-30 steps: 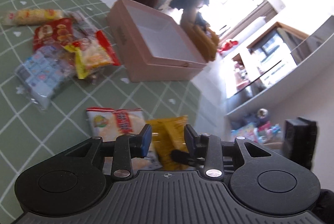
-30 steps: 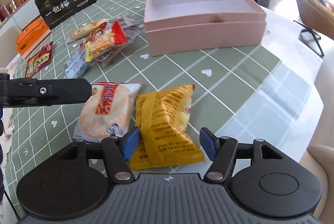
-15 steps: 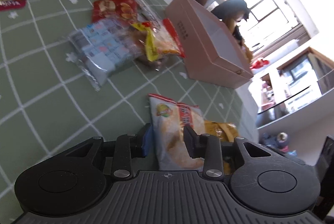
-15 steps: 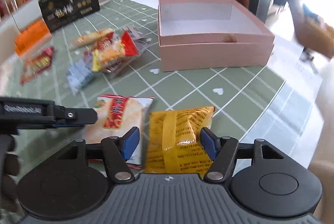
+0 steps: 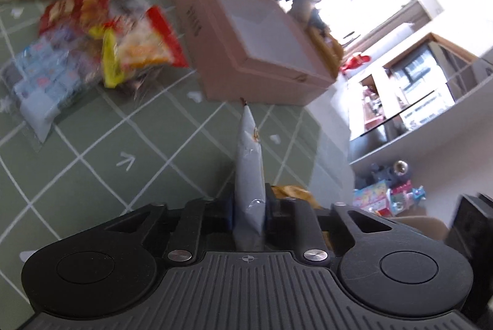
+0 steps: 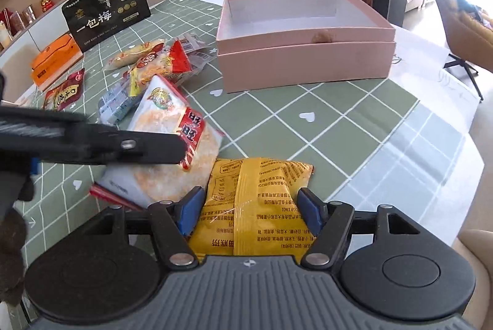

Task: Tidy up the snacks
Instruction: 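Lift the yellow bag with the right tool while the left tool grasps the rice cracker packet, then lower both packets into the pink box and open both tools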

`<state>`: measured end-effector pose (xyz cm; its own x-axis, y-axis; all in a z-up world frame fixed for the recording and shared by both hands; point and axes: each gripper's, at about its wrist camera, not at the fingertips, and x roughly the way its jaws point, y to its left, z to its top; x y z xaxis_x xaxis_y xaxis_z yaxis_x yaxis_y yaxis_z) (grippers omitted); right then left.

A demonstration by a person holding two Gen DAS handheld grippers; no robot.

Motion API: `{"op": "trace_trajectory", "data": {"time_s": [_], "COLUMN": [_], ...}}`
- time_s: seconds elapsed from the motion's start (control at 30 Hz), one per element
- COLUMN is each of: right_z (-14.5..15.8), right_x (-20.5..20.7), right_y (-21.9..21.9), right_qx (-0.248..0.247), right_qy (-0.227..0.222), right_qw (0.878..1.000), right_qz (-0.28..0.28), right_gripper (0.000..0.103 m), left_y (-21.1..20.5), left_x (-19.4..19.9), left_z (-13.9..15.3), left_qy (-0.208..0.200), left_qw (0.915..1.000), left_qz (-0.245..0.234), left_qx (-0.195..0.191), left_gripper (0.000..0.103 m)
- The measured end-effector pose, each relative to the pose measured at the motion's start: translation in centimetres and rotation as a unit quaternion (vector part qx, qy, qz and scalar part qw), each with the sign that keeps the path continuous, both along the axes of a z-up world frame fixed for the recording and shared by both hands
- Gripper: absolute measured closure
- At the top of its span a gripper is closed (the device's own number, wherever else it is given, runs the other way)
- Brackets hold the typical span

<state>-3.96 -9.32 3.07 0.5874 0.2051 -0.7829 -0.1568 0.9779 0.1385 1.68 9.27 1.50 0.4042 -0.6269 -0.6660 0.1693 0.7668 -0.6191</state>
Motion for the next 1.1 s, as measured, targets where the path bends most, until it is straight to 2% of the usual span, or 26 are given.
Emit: {"op": "trace_trajectory", "data": {"time_s": [0.1,0.17,0.3,0.33,0.4,0.47,0.57,0.67,0.77,0.83,0.9,0.97,1.1], "right_z": [0.1,0.0,-0.4,-0.5,-0.2,0.6,4.6,10.8,15.9,17.4,16.9,15.1,10.4], "right_x": [-0.5,-0.7,-0.8,-0.8,-1.0,-1.3,-1.6,-0.2,3.2,6.3,9.6,12.5,16.6], "right_y": [-0.7,-1.2,-1.7,-1.6,-1.1,-0.9,-2.1,-3.6,-5.1,-6.1,-6.6,-7.1,-7.7], "right_qx": [0.000,0.000,0.006,0.003,-0.009,-0.025,-0.004,0.003,0.005,0.003,-0.021,-0.034,-0.018], "right_qy": [-0.006,-0.005,0.012,0.016,0.034,0.043,0.022,-0.044,-0.099,-0.118,-0.129,-0.114,-0.082], "right_qw": [1.000,1.000,1.000,1.000,0.999,0.998,0.999,0.998,0.995,0.993,0.991,0.993,0.996], "right_qz": [-0.007,-0.013,-0.008,-0.004,0.014,0.032,0.040,0.043,0.024,0.013,0.006,-0.003,0.012], "right_gripper": [0.032,0.027,0.027,0.028,0.037,0.041,0.041,0.041,0.041,0.041,0.041,0.041,0.041], "left_y": [0.1,0.0,0.5,0.6,1.1,1.5,1.8,1.7,1.0,0.0,-1.1,-2.0,-2.9], "left_x": [0.1,-0.7,-3.1,-3.7,-4.6,-5.1,-4.4,-1.8,2.6,6.2,9.8,12.7,17.0], "left_z": [-0.8,-0.3,1.3,1.9,3.3,5.6,10.6,15.5,17.7,17.0,14.4,11.1,6.3], "left_qy": [0.017,0.011,-0.003,-0.008,-0.017,-0.035,-0.097,-0.161,-0.176,-0.171,-0.141,-0.113,-0.086], "left_qw": [0.9997,0.9999,0.9999,0.9999,0.9997,0.9991,0.9940,0.9842,0.9801,0.9816,0.9863,0.9889,0.9904], "left_qz": [0.011,0.009,0.002,0.006,0.015,0.019,0.017,0.025,0.036,0.039,0.046,0.056,0.086], "left_qx": [-0.014,-0.002,0.011,0.011,0.006,-0.012,-0.047,-0.068,-0.084,-0.075,-0.073,-0.078,-0.064], "left_gripper": [0.081,0.082,0.082,0.082,0.082,0.082,0.082,0.082,0.082,0.082,0.082,0.082,0.081]}}
